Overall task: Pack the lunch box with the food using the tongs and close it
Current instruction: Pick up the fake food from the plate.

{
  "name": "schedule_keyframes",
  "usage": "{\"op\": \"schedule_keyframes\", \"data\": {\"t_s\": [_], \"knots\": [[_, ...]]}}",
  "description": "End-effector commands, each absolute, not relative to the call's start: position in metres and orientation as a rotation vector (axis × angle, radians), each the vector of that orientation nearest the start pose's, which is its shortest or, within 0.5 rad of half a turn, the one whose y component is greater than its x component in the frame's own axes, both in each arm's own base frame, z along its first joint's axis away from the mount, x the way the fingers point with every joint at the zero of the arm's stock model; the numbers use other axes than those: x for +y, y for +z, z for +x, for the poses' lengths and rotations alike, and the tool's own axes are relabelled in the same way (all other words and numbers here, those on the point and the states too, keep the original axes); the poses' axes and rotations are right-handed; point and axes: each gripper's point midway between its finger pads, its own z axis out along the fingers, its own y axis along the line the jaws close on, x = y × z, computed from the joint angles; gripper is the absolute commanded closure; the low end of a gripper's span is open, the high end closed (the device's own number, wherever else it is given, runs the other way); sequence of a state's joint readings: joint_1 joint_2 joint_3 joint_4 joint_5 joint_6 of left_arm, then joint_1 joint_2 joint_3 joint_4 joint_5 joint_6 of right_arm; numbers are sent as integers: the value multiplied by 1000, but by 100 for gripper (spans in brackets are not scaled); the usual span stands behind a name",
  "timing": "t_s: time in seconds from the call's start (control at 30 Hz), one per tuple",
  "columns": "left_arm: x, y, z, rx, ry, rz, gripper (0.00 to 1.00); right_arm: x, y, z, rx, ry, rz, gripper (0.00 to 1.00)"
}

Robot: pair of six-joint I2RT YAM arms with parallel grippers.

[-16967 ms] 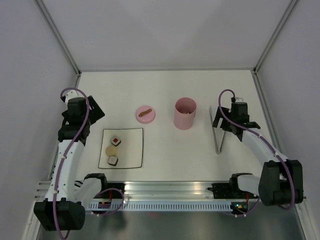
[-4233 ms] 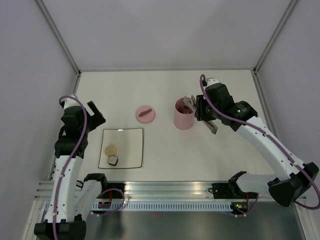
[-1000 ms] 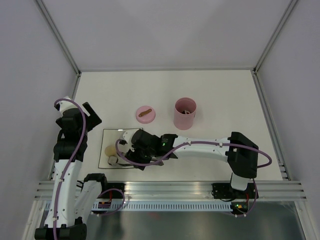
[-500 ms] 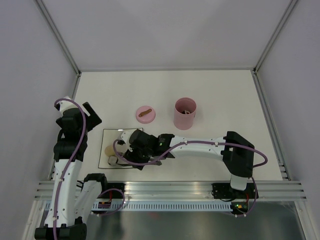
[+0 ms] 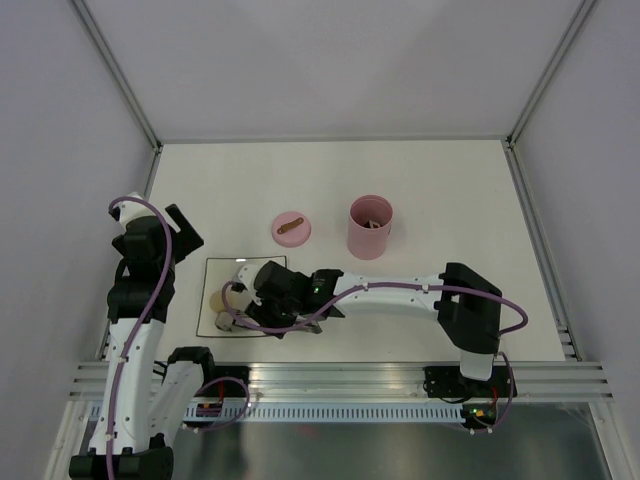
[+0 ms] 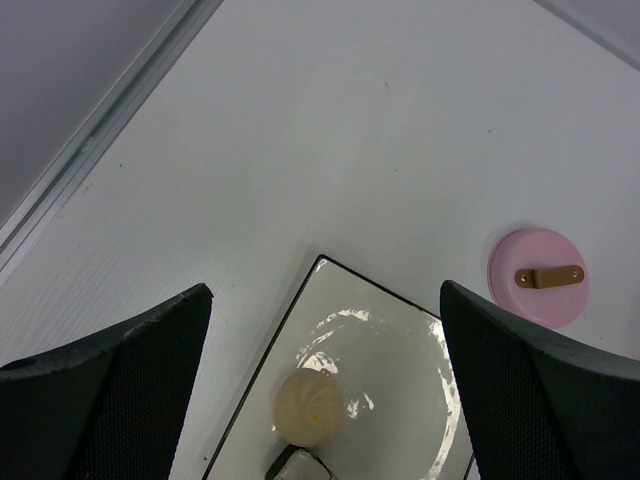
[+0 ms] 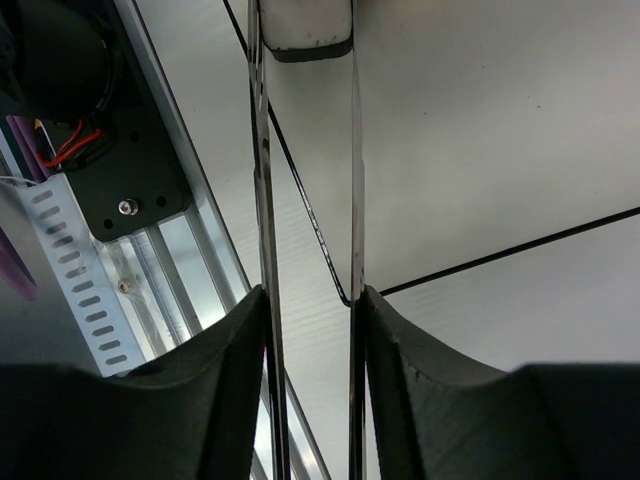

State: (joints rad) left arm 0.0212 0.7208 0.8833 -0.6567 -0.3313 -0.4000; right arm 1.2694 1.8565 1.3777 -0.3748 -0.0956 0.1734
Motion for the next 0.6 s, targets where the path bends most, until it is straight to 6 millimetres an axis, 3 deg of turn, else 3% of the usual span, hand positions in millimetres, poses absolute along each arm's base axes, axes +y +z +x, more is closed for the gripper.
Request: {"op": "schedule_keyframes", "data": {"t_s": [0.0,0.03,0.17,0.37,0.57], "knots": [[47,239,253,1937,104,-602,0,473,113,121,2101,752,-1360,57],[47,238,253,1939,104,-602,0,471,112,121,2106,740,-1361,63],[47,238,253,1937,104,-602,0,461,117,123,2107,717,-1348,71],[47,239,253,1937,105,-603,0,446,149,127,2075,718,-1276,74],[47,238,253,1939,107,-604,0,417,189,131,2045,838,-1204,75]]}}
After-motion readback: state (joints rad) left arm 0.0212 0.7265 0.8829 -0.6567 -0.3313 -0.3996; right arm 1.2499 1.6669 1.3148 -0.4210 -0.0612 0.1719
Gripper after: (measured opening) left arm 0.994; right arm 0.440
